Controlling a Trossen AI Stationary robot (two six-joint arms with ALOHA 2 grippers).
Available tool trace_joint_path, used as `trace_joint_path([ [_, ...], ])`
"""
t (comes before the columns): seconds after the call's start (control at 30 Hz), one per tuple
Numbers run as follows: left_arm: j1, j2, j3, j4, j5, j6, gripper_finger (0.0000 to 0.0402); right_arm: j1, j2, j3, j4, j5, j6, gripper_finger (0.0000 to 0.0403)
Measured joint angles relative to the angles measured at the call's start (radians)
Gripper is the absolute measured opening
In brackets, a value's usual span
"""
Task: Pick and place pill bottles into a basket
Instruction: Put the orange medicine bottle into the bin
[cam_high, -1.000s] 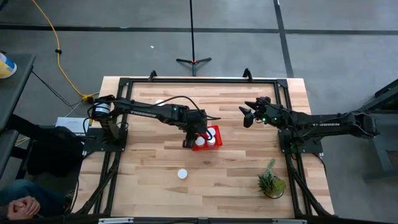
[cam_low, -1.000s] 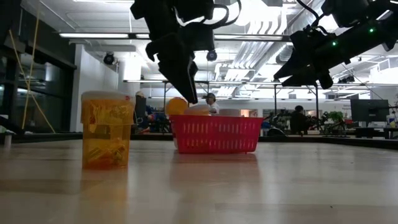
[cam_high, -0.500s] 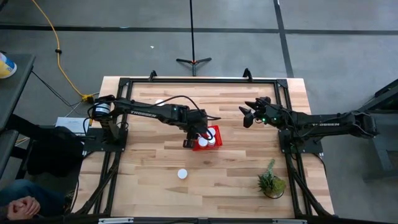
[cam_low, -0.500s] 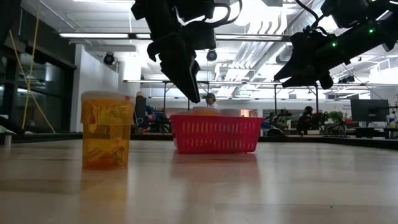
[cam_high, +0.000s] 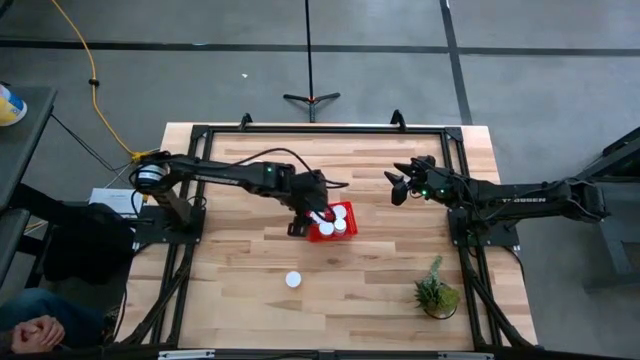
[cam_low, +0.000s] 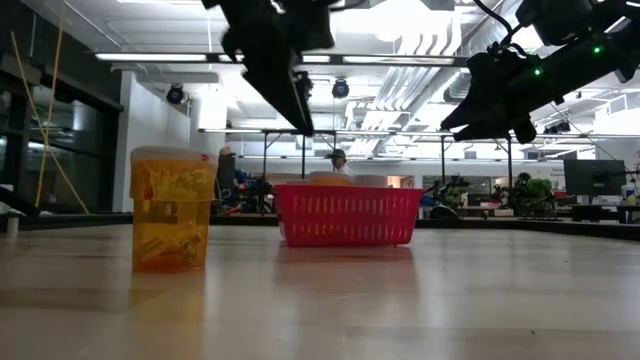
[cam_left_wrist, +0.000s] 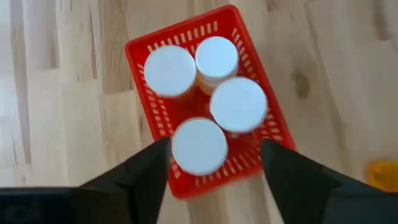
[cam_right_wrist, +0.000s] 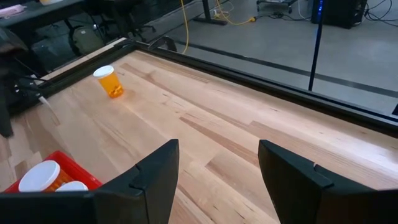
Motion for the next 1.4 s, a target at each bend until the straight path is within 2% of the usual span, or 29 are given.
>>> trace_joint_path([
  [0.13,0.000,-0.052,0.001,-0.103,-0.014,-0.059,0.0332,0.000,0.000,0.000,-0.001,0.000,0.000,0.0211],
  [0.27,0.001,-0.093,0.001,-0.214,-0.060,-0.186,0.0349,0.000,0.000,0.000,-0.001,-0.004,0.002,0.0211],
  [0.4,0.001,-0.113,0.001,-0.294,-0.093,-0.259,0.0344,0.000,0.000,0.000,0.000,-0.004,0.003,0.0211],
  [0.57,0.039,-0.114,0.001,-0.402,-0.102,-0.326,0.0314,0.000,0.000,0.000,-0.001,-0.005,0.023,0.0211],
  [0.77,0.210,-0.122,-0.025,-0.488,-0.007,-0.334,0.0277,0.000,0.000,0.001,0.000,-0.007,0.026,0.0211],
  [0.93,0.360,-0.139,-0.030,-0.506,-0.099,-0.289,0.0263,0.000,0.000,0.001,-0.001,-0.013,0.026,0.0211],
  [1.03,0.442,-0.148,-0.028,-0.480,-0.097,-0.260,0.0260,0.000,0.000,0.001,0.000,-0.030,0.026,0.0211],
  [1.2,0.560,-0.151,-0.029,-0.482,-0.065,-0.141,0.0268,0.000,0.000,0.001,-0.001,-0.031,0.029,0.0211],
  [1.4,0.667,-0.150,-0.029,-0.443,-0.067,-0.130,0.0308,0.000,0.000,0.001,-0.001,-0.024,0.028,0.0211],
])
